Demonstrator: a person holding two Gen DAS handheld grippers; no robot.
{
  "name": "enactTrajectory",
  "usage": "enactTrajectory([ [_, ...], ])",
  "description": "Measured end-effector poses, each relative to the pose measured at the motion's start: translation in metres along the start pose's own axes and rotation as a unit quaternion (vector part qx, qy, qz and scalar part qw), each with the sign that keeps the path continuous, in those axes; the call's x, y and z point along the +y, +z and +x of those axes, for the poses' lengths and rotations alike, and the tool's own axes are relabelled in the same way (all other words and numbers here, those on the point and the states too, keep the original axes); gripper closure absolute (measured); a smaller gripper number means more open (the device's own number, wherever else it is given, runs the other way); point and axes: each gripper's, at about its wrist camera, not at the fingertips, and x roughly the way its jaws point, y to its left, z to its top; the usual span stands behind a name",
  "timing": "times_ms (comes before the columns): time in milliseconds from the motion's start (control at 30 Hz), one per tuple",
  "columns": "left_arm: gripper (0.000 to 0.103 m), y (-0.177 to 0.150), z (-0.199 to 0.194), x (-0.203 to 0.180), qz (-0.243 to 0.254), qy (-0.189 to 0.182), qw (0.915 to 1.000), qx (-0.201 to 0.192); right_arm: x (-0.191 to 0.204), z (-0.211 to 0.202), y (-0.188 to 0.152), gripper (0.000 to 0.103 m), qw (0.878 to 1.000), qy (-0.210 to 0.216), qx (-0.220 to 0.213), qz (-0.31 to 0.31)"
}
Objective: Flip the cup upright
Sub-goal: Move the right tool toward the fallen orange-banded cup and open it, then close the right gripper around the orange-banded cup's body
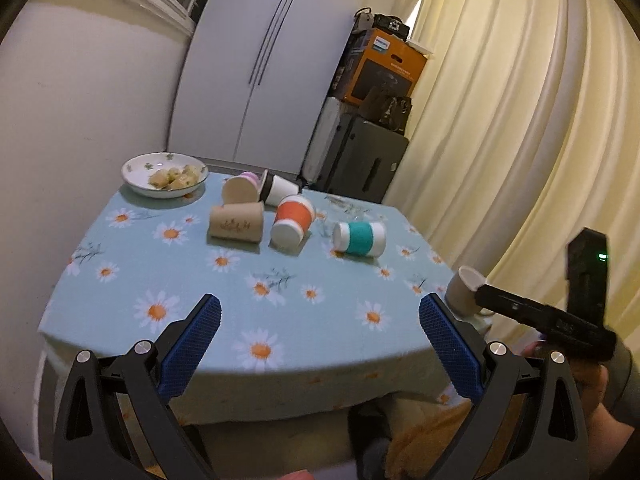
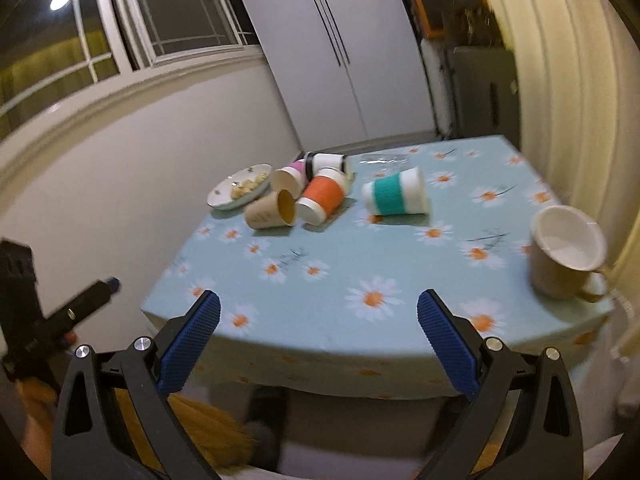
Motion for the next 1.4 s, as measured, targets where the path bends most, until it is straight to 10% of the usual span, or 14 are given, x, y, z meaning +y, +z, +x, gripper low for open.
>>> enactTrajectory([
  [233, 0.006, 0.038, 0.038, 0.024, -0.022, 0.004, 0.9997, 0.005, -0.013, 0.067, 0.060, 0.008, 0.991, 0.070, 0.052, 0.098],
  [533, 0.006, 0.066, 0.086, 0.053, -0.034, 0.013, 0.9987, 0.036, -0.018, 0.168, 0.108, 0.016, 0.984, 0.061, 0.114, 0.121],
  [1400, 0.007, 0.059, 0.137, 0.094, -0.003, 0.009, 0.9943, 0.106, -0.018, 0.334, 0.139, 0.037, 0.945, -0.158, 0.261, 0.120],
])
